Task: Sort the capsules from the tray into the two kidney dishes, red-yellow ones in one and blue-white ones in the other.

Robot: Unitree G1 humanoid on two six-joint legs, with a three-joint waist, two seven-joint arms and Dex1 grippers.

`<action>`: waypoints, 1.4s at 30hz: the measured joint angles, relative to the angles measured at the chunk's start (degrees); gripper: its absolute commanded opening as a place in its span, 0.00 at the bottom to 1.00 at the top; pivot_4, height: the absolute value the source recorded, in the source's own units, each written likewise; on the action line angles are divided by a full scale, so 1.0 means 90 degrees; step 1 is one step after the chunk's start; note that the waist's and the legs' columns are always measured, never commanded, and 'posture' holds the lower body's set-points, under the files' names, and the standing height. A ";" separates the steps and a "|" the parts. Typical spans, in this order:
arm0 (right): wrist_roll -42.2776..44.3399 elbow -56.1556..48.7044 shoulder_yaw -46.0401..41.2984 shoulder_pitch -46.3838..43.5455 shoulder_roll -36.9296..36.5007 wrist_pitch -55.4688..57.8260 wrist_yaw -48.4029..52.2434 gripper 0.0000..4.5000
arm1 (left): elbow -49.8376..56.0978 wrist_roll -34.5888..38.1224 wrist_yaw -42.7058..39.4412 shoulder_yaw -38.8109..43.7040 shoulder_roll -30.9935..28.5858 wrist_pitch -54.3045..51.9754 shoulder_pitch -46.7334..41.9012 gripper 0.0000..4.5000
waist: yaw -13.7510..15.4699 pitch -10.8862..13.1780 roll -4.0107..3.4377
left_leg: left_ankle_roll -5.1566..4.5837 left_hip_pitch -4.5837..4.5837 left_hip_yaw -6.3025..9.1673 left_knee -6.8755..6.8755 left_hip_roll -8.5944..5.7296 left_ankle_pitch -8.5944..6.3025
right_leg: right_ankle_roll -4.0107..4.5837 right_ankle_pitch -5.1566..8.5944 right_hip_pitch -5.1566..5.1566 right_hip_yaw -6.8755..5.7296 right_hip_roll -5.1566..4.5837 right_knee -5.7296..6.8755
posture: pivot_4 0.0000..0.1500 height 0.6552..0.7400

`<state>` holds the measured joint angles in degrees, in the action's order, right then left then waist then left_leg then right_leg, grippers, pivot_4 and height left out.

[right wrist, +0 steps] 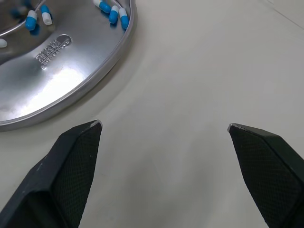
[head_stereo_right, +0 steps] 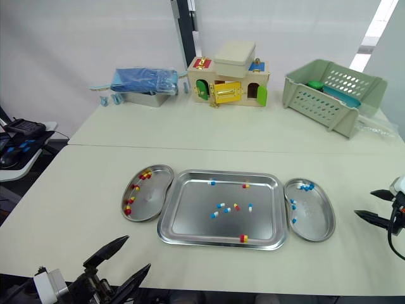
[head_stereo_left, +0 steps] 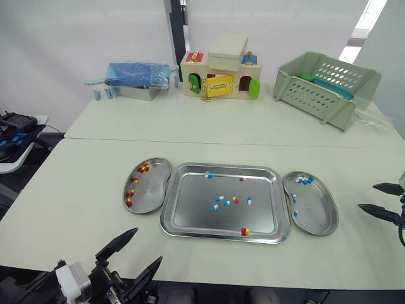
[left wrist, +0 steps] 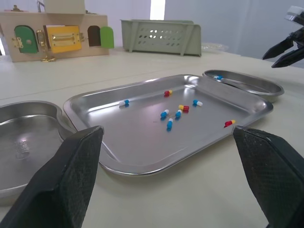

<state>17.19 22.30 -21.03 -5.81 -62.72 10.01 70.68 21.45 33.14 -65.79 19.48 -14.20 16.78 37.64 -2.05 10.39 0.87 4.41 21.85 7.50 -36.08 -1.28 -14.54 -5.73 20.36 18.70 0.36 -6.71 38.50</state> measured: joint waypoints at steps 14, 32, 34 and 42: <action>0.0791 -0.3335 0.2996 -0.3733 0.1335 0.2880 -0.0033 1.00 | 0.0048 -0.0001 0.0429 -0.0250 -0.0039 0.0291 0.0353 1.00 | 0.0005 0.0001 0.0007 | 0.0002 0.0020 0.0012 0.0005 0.0004 -0.0004 | -0.0011 -0.0022 0.0004 -0.0004 0.0005 -0.0051 | 1.00 1.00; -0.1857 -0.0880 0.5612 -0.5057 0.4378 0.1517 -0.1093 0.79 | -0.0349 -0.0372 0.0945 -0.0625 0.0321 0.1711 0.0339 1.00 | -0.0086 0.0002 0.0009 | 0.0028 0.0081 0.0013 0.0002 -0.0002 0.0011 | -0.0012 -0.0032 0.0073 0.0003 0.0004 -0.0050 | 1.00 1.00; -0.2015 -0.0795 0.5619 -0.5057 0.4459 0.1361 -0.1102 0.64 | -0.0464 -0.0374 0.0974 -0.0637 0.0319 0.1825 0.0366 1.00 | -0.0114 0.0002 0.0008 | 0.0028 0.0080 0.0013 0.0003 -0.0002 0.0011 | -0.0012 -0.0032 0.0074 0.0005 0.0004 -0.0049 | 1.00 1.00; -0.2327 -0.0382 0.5721 -0.5139 0.4984 0.1141 -0.1091 0.50 | -0.0596 -0.0374 0.1047 -0.0754 0.0282 0.2082 0.0426 1.00 | -0.0190 0.0002 0.0007 | 0.0026 0.0078 0.0008 0.0002 -0.0002 0.0010 | -0.0013 -0.0032 0.0082 0.0017 0.0007 -0.0041 | 1.00 1.00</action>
<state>-3.76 18.87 30.46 -52.06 -17.86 20.28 60.86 16.09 29.78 -56.37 12.70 -11.66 35.52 41.47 -3.76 10.40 0.94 4.64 22.55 7.57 -36.06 -1.30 -14.45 -5.85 20.07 19.44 0.51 -6.65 38.13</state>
